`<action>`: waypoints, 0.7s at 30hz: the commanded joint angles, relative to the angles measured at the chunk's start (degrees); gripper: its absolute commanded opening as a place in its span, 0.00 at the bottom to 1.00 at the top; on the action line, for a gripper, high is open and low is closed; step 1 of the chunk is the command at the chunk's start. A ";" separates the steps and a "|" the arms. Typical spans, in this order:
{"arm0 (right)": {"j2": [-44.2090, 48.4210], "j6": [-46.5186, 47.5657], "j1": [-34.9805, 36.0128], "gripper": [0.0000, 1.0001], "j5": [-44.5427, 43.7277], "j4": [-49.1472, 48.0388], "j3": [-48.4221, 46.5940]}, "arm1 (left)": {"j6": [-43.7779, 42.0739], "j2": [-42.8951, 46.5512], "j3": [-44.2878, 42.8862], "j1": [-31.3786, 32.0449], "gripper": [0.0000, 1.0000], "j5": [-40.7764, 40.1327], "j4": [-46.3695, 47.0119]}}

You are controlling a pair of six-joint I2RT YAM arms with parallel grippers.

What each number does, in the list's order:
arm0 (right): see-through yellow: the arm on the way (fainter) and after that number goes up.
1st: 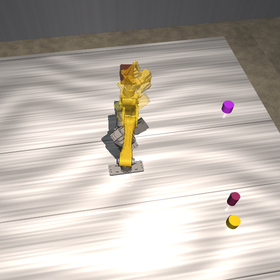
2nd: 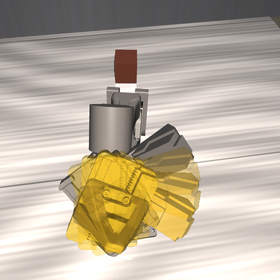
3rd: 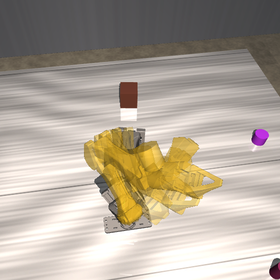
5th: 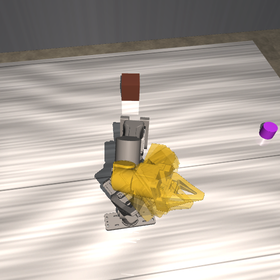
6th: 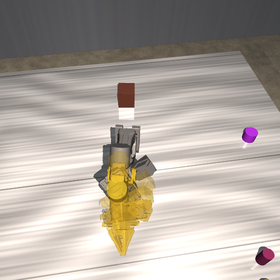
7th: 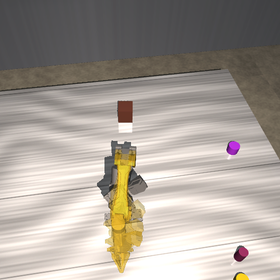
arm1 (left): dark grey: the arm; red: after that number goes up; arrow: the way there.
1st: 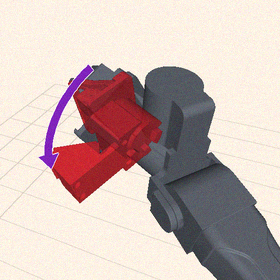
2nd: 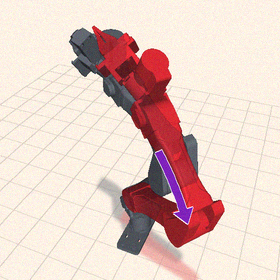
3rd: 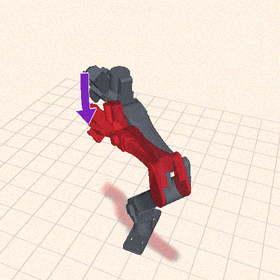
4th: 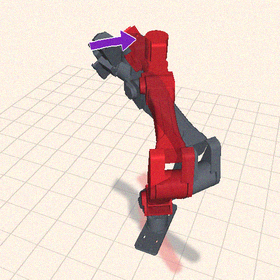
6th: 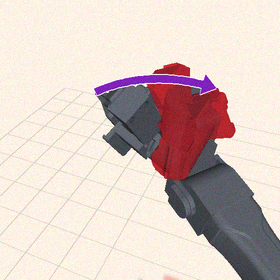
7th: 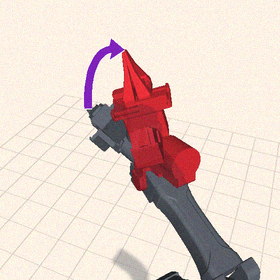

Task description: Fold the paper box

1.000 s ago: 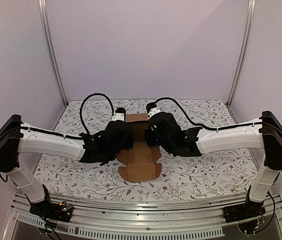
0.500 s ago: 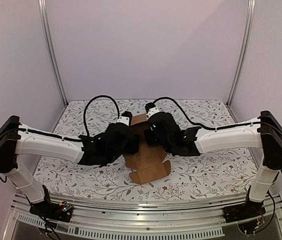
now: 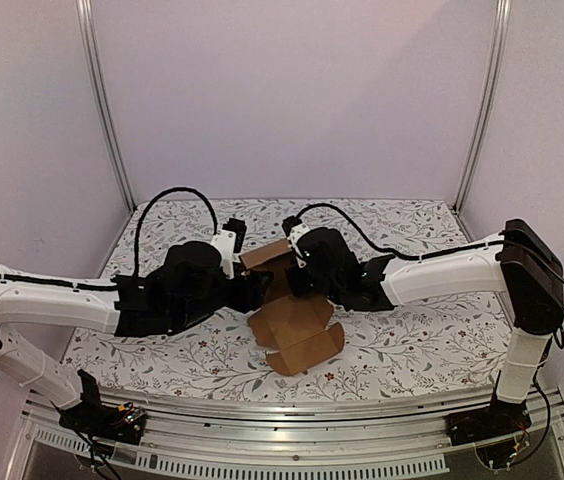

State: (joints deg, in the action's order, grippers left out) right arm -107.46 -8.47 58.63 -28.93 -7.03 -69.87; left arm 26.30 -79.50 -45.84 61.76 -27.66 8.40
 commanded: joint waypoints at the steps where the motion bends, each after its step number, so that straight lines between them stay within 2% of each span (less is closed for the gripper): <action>1: -2.01 2.31 -1.88 0.00 8.66 -6.22 2.83 | -2.71 5.47 3.29 0.48 0.68 5.24 0.19; 8: -3.44 7.68 -2.90 0.00 21.07 -21.13 9.97 | -4.94 7.67 4.22 -3.30 0.50 7.85 -1.02; 12: -5.25 10.48 -2.90 0.00 25.63 -30.10 13.30 | -4.88 5.48 3.73 -6.80 0.33 11.92 -0.22; 21: -10.38 11.81 -3.06 0.00 28.26 -38.36 15.48 | -6.05 -4.40 -0.03 -10.86 0.02 23.20 2.10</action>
State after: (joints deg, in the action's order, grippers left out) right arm -115.66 2.31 55.79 -2.83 -38.92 -55.13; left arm 20.95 -80.05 -43.70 52.45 -11.18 9.10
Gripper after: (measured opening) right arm 0.026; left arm 0.072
